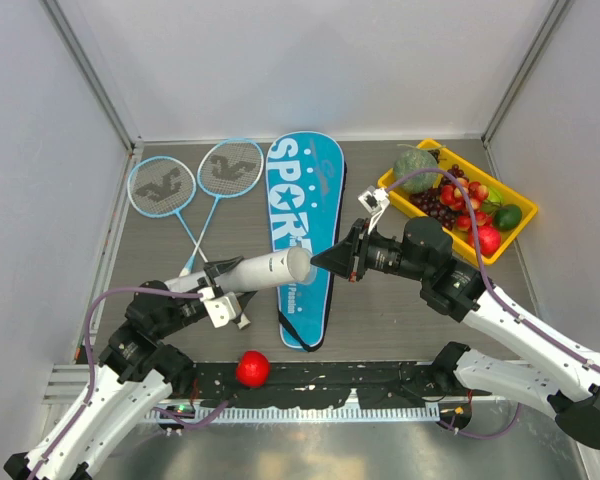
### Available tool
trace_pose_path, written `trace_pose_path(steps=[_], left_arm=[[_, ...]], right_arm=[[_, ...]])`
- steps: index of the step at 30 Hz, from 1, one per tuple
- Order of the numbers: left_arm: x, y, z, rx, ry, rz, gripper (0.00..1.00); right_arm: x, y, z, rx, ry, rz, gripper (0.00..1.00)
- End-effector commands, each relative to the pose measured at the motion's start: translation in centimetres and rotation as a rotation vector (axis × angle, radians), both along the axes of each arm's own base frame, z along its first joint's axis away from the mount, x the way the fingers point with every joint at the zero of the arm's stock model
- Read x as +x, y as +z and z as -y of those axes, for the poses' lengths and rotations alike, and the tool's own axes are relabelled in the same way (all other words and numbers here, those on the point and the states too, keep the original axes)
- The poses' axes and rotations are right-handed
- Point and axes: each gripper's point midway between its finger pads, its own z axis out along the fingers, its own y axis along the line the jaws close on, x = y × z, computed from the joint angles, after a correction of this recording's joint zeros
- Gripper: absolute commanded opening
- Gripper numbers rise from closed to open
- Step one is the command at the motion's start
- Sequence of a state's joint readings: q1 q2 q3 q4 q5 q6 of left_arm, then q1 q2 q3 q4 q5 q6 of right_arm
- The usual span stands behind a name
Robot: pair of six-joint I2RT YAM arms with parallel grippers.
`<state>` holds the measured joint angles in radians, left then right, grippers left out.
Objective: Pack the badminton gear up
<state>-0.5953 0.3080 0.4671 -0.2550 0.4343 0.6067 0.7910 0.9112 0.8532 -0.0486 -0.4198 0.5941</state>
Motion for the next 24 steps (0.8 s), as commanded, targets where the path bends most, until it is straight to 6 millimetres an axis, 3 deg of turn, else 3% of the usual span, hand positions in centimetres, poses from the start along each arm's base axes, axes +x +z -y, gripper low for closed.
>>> trace_pose_path(steps=[1, 14, 24], left_arm=[[0.1, 2.7, 0.2, -0.053, -0.008, 0.086, 0.13], [0.1, 2.6, 0.3, -0.05, -0.009, 0.079, 0.13], [0.2, 2.7, 0.2, -0.05, -0.006, 0.079, 0.13]], right_arm=[[0.9, 2.4, 0.5, 0.025, -0.062, 0.081, 0.05], [1.2, 3.4, -0.6, 0.049, -0.047, 0.07, 0.05], [1.4, 2.4, -0.9, -0.006, -0.071, 0.068, 0.05]])
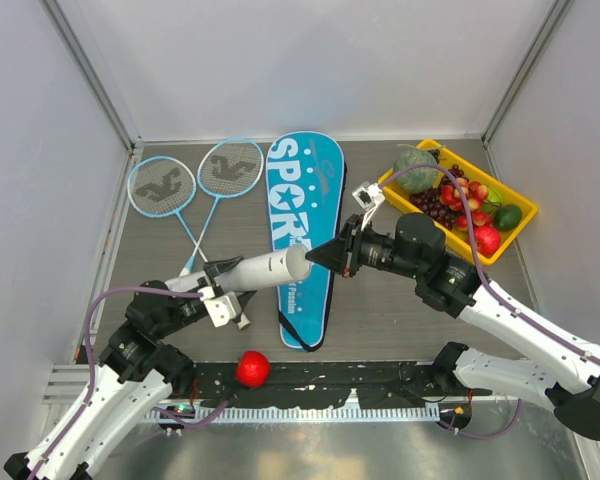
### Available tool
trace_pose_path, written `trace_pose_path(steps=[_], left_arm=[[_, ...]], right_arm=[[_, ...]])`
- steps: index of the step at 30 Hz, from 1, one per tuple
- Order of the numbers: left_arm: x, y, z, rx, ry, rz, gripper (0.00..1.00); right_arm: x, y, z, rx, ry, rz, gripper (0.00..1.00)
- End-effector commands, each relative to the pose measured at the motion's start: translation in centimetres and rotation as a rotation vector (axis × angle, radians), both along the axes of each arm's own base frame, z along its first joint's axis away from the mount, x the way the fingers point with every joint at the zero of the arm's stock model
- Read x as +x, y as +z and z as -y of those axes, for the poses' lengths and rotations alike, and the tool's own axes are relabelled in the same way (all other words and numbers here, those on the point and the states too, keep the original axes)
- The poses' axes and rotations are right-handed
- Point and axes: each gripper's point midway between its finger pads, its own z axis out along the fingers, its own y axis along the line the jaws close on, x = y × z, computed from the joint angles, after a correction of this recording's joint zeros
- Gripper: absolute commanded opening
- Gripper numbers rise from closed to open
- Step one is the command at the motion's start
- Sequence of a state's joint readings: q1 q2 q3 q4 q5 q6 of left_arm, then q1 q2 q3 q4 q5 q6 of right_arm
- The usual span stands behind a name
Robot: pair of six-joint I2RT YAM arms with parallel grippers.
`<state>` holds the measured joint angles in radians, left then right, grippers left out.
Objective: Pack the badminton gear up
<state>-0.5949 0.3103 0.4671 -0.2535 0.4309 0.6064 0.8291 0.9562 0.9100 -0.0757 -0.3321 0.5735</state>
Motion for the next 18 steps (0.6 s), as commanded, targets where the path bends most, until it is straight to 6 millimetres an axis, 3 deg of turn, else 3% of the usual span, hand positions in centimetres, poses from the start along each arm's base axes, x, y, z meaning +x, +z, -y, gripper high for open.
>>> trace_pose_path(steps=[1, 13, 15, 16, 18], left_arm=[[0.1, 2.6, 0.2, -0.049, -0.01, 0.078, 0.13], [0.2, 2.6, 0.3, -0.048, -0.008, 0.075, 0.13], [0.2, 2.5, 0.2, -0.045, -0.007, 0.073, 0.13], [0.1, 2.5, 0.3, -0.046, -0.008, 0.075, 0.13], [0.1, 2.6, 0.2, -0.048, -0.008, 0.077, 0.13]], right_arm=[[0.3, 1.9, -0.2, 0.019, -0.02, 0.053, 0.05], [0.8, 1.0, -0.1, -0.075, -0.091, 0.067, 0.05], [0.8, 1.1, -0.2, -0.077, -0.091, 0.06, 0.14], [0.8, 1.1, -0.1, -0.078, -0.093, 0.052, 0.27], [0.7, 1.5, 0.0, -0.066, -0.099, 0.054, 0.42]])
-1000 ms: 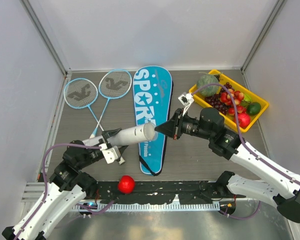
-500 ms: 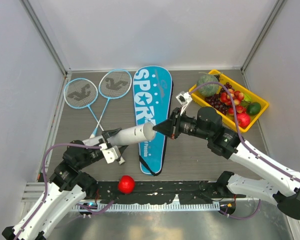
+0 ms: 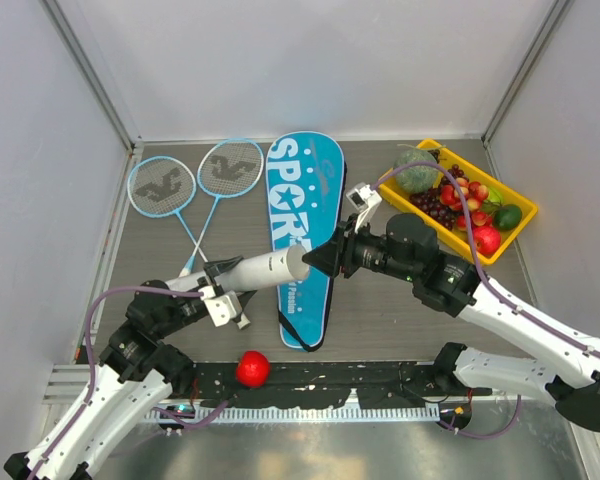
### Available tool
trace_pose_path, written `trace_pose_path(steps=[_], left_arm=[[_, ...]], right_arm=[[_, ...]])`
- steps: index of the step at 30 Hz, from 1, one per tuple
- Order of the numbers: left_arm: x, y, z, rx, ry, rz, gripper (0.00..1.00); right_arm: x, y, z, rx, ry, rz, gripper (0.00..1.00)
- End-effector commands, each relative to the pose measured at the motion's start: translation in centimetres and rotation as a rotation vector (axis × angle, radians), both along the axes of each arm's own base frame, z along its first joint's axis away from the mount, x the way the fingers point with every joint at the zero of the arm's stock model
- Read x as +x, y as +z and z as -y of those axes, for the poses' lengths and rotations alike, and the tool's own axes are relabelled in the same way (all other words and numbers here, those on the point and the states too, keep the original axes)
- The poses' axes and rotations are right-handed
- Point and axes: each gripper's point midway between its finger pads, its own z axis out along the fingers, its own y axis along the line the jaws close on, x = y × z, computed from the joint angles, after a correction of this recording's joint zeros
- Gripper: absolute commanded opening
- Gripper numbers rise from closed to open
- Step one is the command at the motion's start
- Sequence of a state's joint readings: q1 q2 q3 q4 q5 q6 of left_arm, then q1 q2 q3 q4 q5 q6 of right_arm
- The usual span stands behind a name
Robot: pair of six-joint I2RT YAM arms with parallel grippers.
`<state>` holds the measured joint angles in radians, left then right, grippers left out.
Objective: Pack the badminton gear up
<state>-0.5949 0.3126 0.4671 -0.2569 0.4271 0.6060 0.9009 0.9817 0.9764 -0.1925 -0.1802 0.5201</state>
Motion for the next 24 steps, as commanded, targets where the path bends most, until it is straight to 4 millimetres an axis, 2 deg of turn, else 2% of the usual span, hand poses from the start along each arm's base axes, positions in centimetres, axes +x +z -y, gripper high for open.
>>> trace_pose_path(steps=[1, 4, 5, 11, 15, 21, 24], left_arm=[[0.0, 2.7, 0.3, -0.052, -0.012, 0.083, 0.13], [0.0, 2.8, 0.3, -0.053, -0.015, 0.084, 0.13], [0.0, 2.8, 0.3, -0.053, -0.015, 0.084, 0.13], [-0.2, 3.0, 0.3, -0.059, -0.021, 0.085, 0.13], [-0.3, 3.2, 0.3, -0.065, -0.026, 0.089, 0.12], [-0.8, 3.7, 0.8, -0.088, -0.06, 0.097, 0.11], [-1.0, 4.4, 1.1, -0.109, -0.082, 0.109, 0.11]], right_arm=[[0.2, 2.5, 0.4, 0.041, -0.026, 0.045, 0.46], [0.0, 3.2, 0.7, 0.059, -0.034, 0.06, 0.62], [0.0, 3.4, 0.8, 0.063, -0.033, 0.069, 0.63], [-0.5, 3.8, 0.1, 0.084, 0.02, 0.077, 0.63], [-0.7, 3.2, -0.9, 0.081, 0.068, 0.071, 0.63], [-0.7, 0.7, -2.6, 0.049, 0.127, 0.022, 0.62], [-0.5, -0.1, -2.9, 0.03, 0.126, -0.002, 0.61]])
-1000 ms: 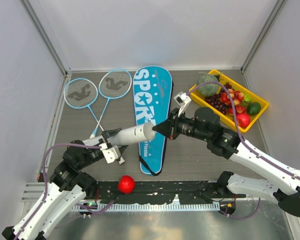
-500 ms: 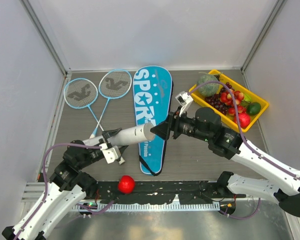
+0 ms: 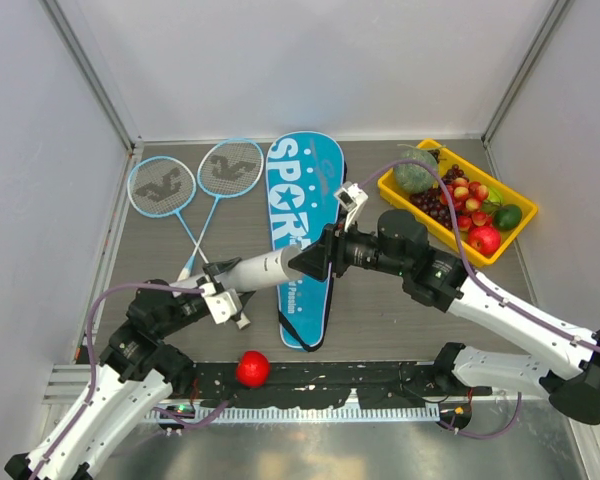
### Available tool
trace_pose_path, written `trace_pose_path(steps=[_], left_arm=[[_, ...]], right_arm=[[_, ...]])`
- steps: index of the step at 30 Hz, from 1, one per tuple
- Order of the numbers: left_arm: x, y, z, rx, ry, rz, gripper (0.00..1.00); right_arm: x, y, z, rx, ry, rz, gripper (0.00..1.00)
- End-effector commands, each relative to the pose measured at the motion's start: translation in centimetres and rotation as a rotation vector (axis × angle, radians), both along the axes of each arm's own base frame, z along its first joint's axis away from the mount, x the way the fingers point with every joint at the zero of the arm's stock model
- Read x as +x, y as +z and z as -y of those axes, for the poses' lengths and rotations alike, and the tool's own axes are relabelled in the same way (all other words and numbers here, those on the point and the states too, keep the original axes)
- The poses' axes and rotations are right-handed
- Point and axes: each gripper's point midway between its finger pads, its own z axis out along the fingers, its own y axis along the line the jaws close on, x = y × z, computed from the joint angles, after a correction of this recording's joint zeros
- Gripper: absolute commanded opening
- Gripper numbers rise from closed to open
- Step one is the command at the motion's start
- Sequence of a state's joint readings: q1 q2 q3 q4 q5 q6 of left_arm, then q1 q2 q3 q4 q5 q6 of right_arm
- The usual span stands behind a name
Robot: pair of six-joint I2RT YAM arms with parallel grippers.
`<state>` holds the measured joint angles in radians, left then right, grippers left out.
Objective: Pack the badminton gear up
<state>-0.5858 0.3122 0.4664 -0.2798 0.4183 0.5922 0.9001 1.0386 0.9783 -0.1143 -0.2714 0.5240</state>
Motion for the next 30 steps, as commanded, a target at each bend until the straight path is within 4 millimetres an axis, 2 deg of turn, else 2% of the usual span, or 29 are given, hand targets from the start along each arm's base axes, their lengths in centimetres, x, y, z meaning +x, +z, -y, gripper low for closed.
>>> trace_pose_path(steps=[1, 5, 11, 15, 18, 22, 25, 27, 28, 30], left_arm=[[-1.1, 5.0, 1.5, -0.114, -0.103, 0.14, 0.11], [-1.0, 5.2, 1.6, -0.1, -0.109, 0.165, 0.06], [-1.5, 6.3, 1.6, -0.088, -0.141, 0.257, 0.07], [-1.9, 7.0, 1.8, -0.08, -0.169, 0.288, 0.07], [-2.3, 7.0, 1.9, -0.079, -0.191, 0.296, 0.06], [-2.7, 7.6, 1.8, -0.089, -0.199, 0.311, 0.06], [-2.7, 7.7, 1.7, -0.09, -0.191, 0.316, 0.06], [-2.7, 7.6, 1.6, -0.087, -0.184, 0.312, 0.06], [-2.7, 7.5, 1.5, -0.086, -0.179, 0.309, 0.06], [-2.6, 7.5, 1.4, -0.082, -0.172, 0.307, 0.06]], right_arm=[[-0.1, -0.5, -1.1, -0.006, 0.039, -0.004, 0.59], [-0.9, -1.5, -1.5, -0.032, 0.099, -0.041, 0.57], [-2.5, -2.3, -1.6, -0.042, 0.181, -0.075, 0.51], [-3.6, -2.3, -1.9, -0.018, 0.247, -0.106, 0.44], [-4.3, -2.4, -2.2, -0.008, 0.286, -0.128, 0.34], [-4.3, -2.9, -2.3, -0.02, 0.293, -0.151, 0.3], [-4.0, -3.0, -2.2, -0.032, 0.268, -0.156, 0.3], [-3.9, -2.8, -2.2, -0.027, 0.254, -0.159, 0.37], [-3.6, -2.2, -2.2, -0.014, 0.242, -0.148, 0.45], [-3.2, -1.5, -2.4, 0.0, 0.223, -0.151, 0.51]])
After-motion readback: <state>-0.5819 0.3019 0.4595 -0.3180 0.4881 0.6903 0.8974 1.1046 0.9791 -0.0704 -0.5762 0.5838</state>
